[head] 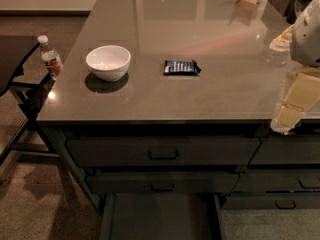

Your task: Place rxbar blueberry into bottom drawer

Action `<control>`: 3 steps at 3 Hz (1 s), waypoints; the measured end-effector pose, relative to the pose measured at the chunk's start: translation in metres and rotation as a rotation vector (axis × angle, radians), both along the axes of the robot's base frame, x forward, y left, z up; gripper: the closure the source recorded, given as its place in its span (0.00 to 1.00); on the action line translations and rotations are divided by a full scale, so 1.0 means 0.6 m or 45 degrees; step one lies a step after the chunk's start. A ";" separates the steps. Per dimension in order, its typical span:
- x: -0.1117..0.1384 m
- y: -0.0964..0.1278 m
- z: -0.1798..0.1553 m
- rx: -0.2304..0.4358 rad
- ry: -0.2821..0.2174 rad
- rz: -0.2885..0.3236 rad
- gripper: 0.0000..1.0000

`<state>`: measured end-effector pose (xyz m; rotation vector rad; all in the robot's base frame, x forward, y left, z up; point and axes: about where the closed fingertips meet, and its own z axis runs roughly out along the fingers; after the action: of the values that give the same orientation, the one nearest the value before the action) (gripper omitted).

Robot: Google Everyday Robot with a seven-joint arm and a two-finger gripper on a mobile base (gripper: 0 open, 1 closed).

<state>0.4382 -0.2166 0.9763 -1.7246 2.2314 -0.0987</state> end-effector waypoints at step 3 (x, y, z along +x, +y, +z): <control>0.047 0.054 0.016 0.051 -0.108 0.156 0.00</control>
Offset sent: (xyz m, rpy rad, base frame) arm 0.0257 0.0275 0.0080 0.0005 -0.0741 0.1029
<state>0.4666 -0.1842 0.9859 -1.7958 2.0491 -0.0968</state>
